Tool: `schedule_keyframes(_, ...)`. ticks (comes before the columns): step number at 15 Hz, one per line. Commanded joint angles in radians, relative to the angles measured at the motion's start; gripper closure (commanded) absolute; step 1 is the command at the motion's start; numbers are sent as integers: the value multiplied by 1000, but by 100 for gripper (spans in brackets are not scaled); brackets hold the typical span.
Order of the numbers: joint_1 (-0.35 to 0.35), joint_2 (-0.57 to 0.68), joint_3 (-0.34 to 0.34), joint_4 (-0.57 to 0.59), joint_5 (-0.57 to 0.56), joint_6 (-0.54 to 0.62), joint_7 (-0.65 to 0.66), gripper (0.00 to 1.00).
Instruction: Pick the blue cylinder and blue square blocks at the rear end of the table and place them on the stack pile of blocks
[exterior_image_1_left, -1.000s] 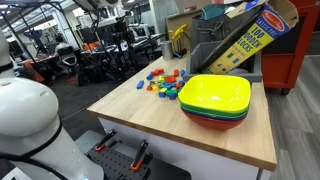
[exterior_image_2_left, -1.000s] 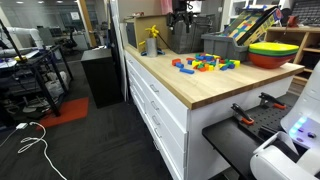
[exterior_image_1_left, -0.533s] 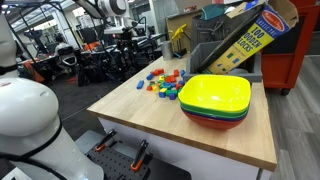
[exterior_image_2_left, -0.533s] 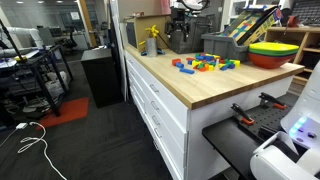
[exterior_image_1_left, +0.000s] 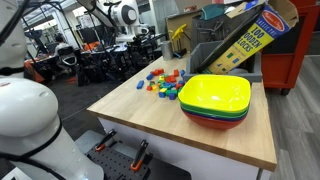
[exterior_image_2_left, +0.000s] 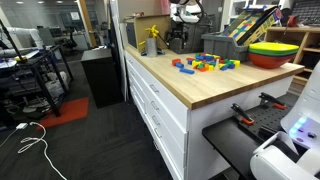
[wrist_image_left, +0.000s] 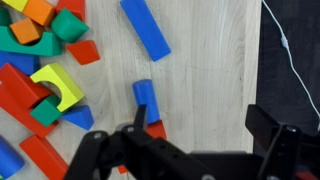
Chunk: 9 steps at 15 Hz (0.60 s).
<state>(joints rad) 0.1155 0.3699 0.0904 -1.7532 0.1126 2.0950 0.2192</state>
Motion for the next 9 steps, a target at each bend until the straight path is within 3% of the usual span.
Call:
schedule_keyframes(1, 3, 13, -5, 14, 23, -3, -1, 0)
schedule_keyframes(6, 2, 31, -3, 37, 53, -4, 0, 0)
schedule_keyframes(9, 8, 48, -12, 23, 39, 73, 15, 0)
